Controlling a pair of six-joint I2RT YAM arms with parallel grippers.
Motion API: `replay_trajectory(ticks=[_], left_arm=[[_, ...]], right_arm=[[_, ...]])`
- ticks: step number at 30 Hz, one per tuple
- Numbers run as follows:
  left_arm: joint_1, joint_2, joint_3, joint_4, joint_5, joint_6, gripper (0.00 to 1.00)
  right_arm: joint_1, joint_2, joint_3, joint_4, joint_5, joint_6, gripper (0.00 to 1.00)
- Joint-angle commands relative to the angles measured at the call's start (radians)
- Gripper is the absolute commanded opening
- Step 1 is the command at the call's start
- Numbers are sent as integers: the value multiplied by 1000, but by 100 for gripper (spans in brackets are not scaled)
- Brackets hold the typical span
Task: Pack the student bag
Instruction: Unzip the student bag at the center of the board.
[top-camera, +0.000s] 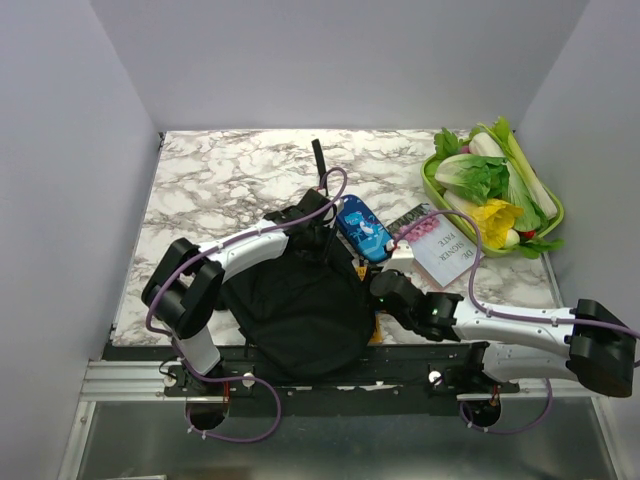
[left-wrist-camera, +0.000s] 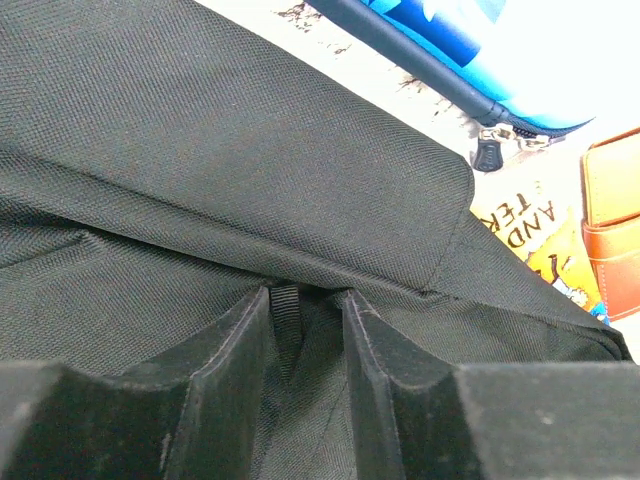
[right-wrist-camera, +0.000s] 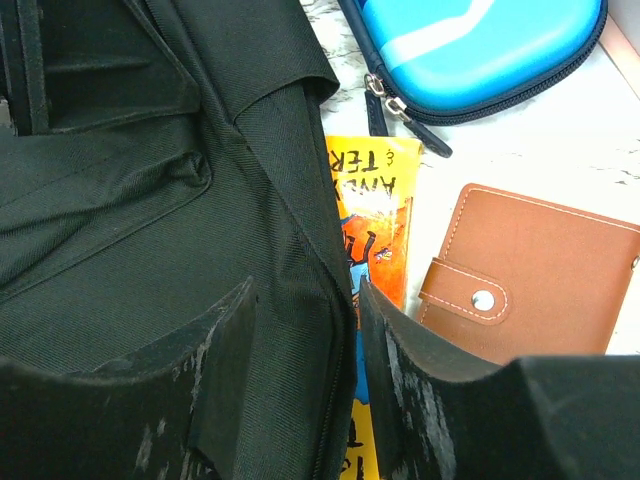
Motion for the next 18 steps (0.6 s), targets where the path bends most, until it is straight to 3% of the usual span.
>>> replay_trajectory(ticks=[1, 5, 10, 18], left_arm=[[-17, -3, -18, 6, 3, -41, 42], [-20, -3, -15, -2, -5, -39, 35], [-20, -7, -9, -17, -22, -36, 1], [-19, -49, 37, -77, -54, 2, 0]], right_arm=[[1, -17, -12, 26, 19, 19, 53], [1, -12, -6, 26, 21, 19, 52], [3, -3, -2, 24, 24, 19, 52], [1, 17, 9, 30, 38, -1, 51]])
